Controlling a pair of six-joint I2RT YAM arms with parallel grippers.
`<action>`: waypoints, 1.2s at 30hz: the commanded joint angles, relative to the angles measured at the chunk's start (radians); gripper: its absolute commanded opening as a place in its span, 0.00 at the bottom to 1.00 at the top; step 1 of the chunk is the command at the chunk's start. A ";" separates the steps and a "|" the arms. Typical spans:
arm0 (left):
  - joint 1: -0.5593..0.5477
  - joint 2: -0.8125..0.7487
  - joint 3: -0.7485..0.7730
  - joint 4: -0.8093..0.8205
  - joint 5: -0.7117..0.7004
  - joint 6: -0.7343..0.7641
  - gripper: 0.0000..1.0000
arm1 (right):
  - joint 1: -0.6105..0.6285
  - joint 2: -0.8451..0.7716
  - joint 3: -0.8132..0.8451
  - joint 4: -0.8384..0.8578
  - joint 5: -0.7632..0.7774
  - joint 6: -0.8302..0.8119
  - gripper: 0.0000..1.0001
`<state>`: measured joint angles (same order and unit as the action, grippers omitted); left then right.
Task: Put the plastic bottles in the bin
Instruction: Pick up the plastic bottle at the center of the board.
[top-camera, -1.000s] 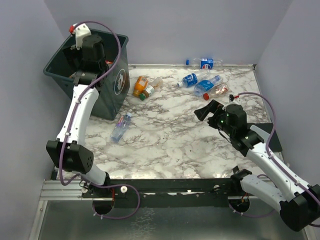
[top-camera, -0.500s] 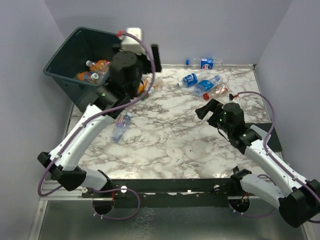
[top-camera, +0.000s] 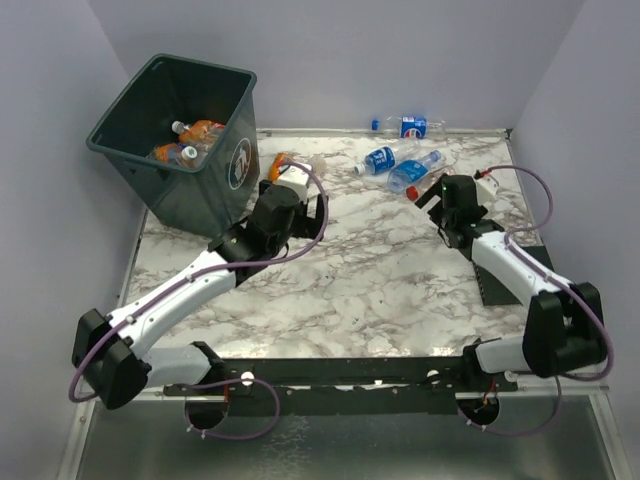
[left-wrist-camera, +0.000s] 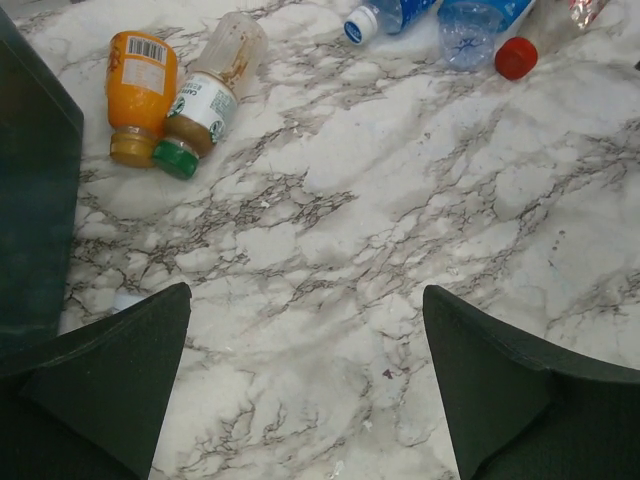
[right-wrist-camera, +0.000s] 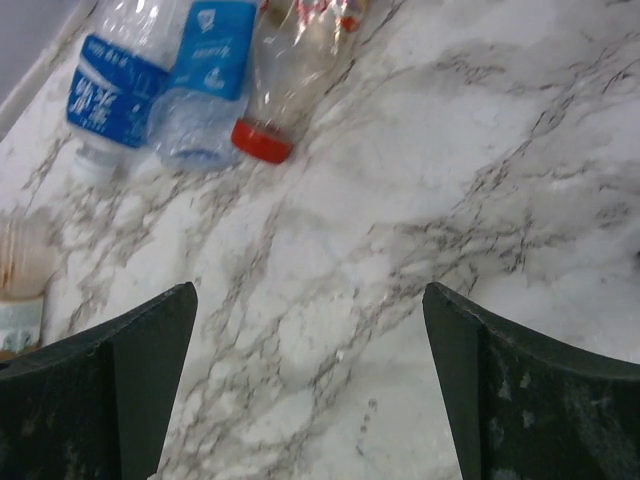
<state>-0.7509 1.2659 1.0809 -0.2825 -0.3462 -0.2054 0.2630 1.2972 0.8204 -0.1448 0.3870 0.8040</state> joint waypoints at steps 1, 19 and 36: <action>0.003 -0.121 -0.132 0.180 0.028 -0.046 0.99 | -0.131 0.179 0.099 0.103 -0.015 0.044 0.98; 0.002 -0.152 -0.321 0.330 0.120 -0.110 0.99 | -0.285 0.802 0.715 -0.083 -0.168 0.061 0.97; 0.004 -0.166 -0.329 0.324 0.099 -0.116 0.99 | -0.285 0.851 0.679 -0.115 -0.154 0.098 0.59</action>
<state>-0.7502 1.1168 0.7616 0.0219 -0.2512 -0.3115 -0.0170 2.1429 1.5341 -0.2405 0.2222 0.8925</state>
